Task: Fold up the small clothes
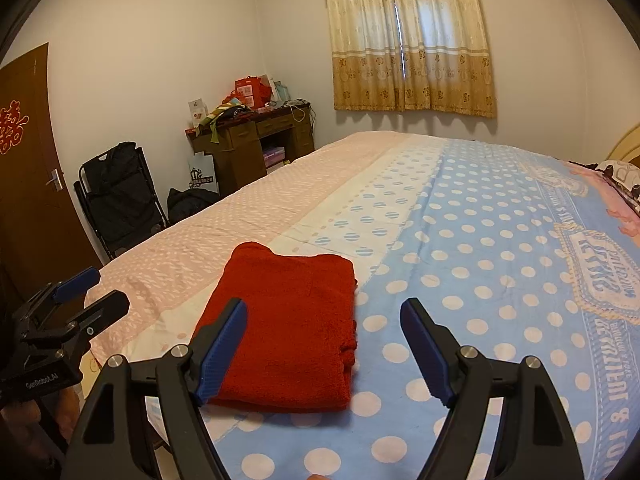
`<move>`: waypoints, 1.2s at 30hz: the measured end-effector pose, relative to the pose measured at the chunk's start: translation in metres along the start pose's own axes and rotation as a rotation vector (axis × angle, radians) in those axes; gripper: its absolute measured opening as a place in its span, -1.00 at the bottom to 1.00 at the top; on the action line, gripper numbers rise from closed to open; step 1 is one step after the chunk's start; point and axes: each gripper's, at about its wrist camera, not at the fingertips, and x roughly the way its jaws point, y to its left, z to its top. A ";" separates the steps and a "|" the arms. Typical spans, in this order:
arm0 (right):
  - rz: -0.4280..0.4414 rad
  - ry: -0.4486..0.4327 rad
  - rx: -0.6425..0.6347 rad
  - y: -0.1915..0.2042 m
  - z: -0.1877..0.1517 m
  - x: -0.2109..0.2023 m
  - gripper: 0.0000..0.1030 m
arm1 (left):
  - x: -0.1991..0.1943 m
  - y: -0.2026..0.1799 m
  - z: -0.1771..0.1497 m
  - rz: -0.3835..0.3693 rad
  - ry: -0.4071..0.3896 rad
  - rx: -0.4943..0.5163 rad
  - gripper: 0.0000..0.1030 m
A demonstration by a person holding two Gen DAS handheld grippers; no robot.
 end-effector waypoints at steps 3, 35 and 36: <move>0.008 0.004 -0.001 0.001 0.000 0.000 0.55 | 0.000 -0.001 -0.002 0.000 0.002 -0.006 0.79; 0.013 0.006 0.009 0.014 -0.012 -0.003 0.56 | -0.003 -0.006 -0.004 -0.002 0.000 0.000 0.79; 0.012 0.006 0.009 0.014 -0.012 -0.003 0.56 | -0.003 -0.006 -0.004 -0.001 0.000 0.000 0.79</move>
